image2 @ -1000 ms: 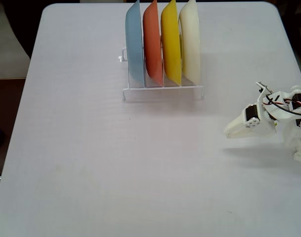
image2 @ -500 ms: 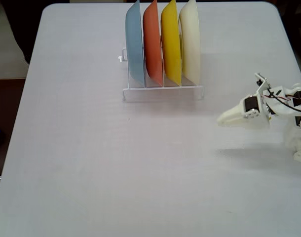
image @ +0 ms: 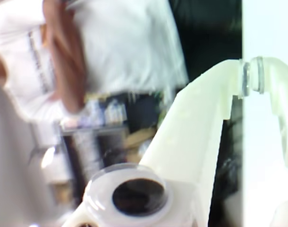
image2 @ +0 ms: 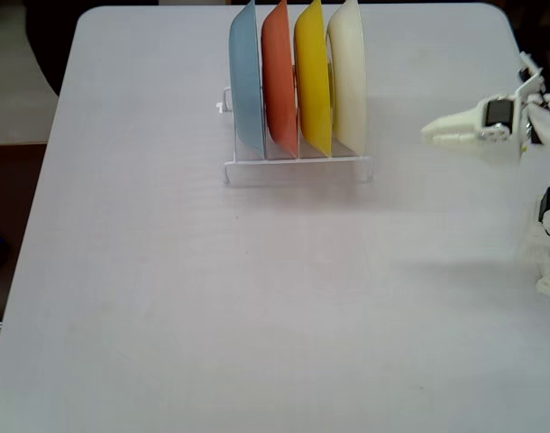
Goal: Please give me two plates.
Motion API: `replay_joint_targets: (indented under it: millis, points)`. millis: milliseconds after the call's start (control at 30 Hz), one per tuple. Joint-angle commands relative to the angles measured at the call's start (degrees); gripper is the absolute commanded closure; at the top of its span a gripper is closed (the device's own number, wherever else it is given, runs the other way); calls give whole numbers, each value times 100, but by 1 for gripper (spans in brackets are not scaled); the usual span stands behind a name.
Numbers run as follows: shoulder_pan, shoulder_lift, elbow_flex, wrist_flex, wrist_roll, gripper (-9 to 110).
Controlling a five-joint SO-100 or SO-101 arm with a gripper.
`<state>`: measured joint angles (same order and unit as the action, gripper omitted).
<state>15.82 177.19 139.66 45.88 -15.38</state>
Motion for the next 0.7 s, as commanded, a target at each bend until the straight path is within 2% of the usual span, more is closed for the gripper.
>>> replay_joint_targets:
  millis: [0, 167, 267, 500, 667]
  points:
    - [571, -791, -1160, 114, -677, 102]
    - [1090, -1934, -2153, 114, -1644, 96]
    - [1345, -2628, -2637, 114, -1942, 82]
    - [1696, -4078, -3665, 114, -2742, 63]
    - [1828, -4931, -4351, 114, -3006, 61]
